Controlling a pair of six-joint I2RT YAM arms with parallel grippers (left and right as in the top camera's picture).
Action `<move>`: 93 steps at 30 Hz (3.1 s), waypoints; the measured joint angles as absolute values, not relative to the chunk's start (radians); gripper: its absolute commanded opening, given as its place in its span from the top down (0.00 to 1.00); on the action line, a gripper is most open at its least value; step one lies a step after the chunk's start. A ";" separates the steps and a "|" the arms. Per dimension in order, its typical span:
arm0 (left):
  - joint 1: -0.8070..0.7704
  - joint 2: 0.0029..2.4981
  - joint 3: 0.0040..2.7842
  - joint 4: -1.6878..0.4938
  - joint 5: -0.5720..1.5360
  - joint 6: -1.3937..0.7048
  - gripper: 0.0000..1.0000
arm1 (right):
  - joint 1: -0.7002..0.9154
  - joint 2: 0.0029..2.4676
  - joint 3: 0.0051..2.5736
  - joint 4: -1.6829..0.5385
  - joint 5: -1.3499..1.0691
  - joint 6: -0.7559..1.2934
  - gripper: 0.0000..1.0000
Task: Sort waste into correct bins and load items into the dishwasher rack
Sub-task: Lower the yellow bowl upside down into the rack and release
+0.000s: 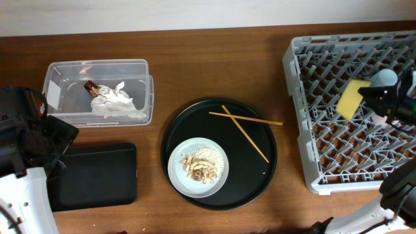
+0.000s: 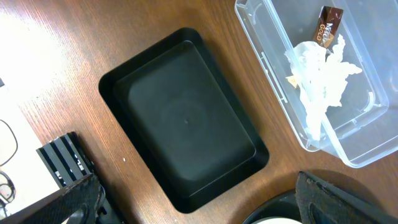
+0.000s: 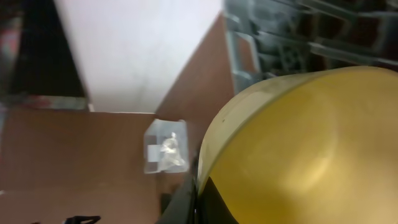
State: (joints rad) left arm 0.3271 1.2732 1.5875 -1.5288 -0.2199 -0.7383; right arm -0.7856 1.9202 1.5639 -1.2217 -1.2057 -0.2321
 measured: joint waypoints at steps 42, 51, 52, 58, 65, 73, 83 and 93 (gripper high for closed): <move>0.327 1.273 1.588 -1.529 -0.220 -0.738 0.01 | -0.889 1.971 1.560 -1.300 -1.082 -0.136 0.61; 0.327 1.273 1.588 -1.529 -0.220 -0.738 0.01 | -0.891 1.805 1.558 -1.430 -0.990 -0.129 0.57; 0.327 1.273 1.588 -1.529 -0.220 -0.738 0.01 | -0.891 1.779 1.557 -1.441 -0.986 -0.130 0.57; 0.327 1.273 1.588 -1.529 -0.220 -0.738 0.01 | -0.891 1.644 1.557 -1.404 -0.980 -0.126 0.76; 0.327 1.273 1.588 -1.529 -0.220 -0.739 0.01 | -0.883 1.625 1.554 -1.150 -0.762 0.112 0.96; 0.327 1.273 1.588 -1.529 -0.220 -0.739 0.00 | -0.729 1.697 1.554 -0.960 -0.587 0.261 0.96; 0.327 1.273 1.588 -1.529 -0.220 -0.738 0.01 | -0.616 1.838 1.554 -0.948 -0.319 0.397 0.95; 0.327 1.273 1.588 -1.529 -0.220 -0.738 0.01 | -0.616 1.837 1.554 -1.077 -0.145 0.434 0.96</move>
